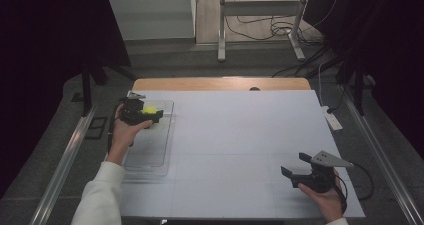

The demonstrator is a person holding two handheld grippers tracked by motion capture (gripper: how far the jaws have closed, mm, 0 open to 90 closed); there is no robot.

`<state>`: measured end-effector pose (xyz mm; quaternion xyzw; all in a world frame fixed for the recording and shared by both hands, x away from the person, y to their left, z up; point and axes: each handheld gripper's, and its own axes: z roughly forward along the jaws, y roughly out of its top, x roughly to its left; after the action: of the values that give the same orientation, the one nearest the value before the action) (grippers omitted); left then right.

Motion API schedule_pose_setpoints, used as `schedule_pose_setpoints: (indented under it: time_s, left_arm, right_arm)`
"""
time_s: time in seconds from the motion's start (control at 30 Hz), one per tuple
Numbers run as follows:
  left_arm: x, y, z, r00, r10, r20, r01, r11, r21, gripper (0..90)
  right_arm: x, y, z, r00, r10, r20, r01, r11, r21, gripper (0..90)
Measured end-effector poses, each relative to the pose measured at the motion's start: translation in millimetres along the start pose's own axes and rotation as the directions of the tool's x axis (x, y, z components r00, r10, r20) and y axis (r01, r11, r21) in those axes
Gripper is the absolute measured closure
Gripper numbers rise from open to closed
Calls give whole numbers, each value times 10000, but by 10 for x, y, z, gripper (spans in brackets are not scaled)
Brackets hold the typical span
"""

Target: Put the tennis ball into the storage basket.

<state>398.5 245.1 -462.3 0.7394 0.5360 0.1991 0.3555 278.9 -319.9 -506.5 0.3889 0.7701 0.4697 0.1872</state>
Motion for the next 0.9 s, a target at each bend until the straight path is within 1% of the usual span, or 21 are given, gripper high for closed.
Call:
schedule_pose_setpoints:
  time_s: [0.03,0.07,0.13,0.17,0.27,0.4,0.47,0.57,0.8,0.87,0.9]
  left_arm:
    - [-13,-4,-14,10000,14,75,-13,10000,-78,141]
    - [-40,-16,-40,9998,110,185,-106,9998,-174,141]
    - [-52,-22,-51,9998,112,186,-108,9997,-217,139]
    - [-76,-37,-71,9996,109,252,-101,9995,-294,139]
    - [-120,-69,-117,9991,234,358,-220,9989,-409,134]
    - [-184,-118,-212,9974,392,600,-349,9969,-703,131]
    - [-211,-139,-255,9964,411,747,-348,9959,-831,131]
    - [-276,-199,-331,9934,485,1042,-375,9938,-1049,131]
    - [-417,-346,-467,9880,834,1298,-668,9897,-1269,125]
    - [-432,-365,-484,9875,849,1332,-671,9889,-1323,123]
    - [-457,-402,-517,9855,880,1449,-680,9881,-1376,121]
  right_arm:
    - [1,1,-2,10000,5,5,-5,10000,-6,101]
    - [-1,1,-4,10000,19,3,-19,10000,-11,101]
    - [-1,1,-5,10000,21,4,-21,10000,-13,101]
    - [-1,1,-5,10000,17,1,-17,10000,-13,101]
    - [1,1,-6,10000,11,-1,-11,10000,-5,101]
    - [-1,0,-8,10000,32,16,-32,10000,-6,101]
    - [-1,1,-8,10000,39,19,-39,10000,-9,101]
    - [1,4,-10,10000,49,19,-49,10000,-20,101]
    - [-4,6,-20,10000,24,80,-24,10000,-46,101]
    - [-9,6,-26,9999,51,90,-51,10000,-50,101]
    - [-11,6,-28,9999,67,80,-67,10000,-71,101]
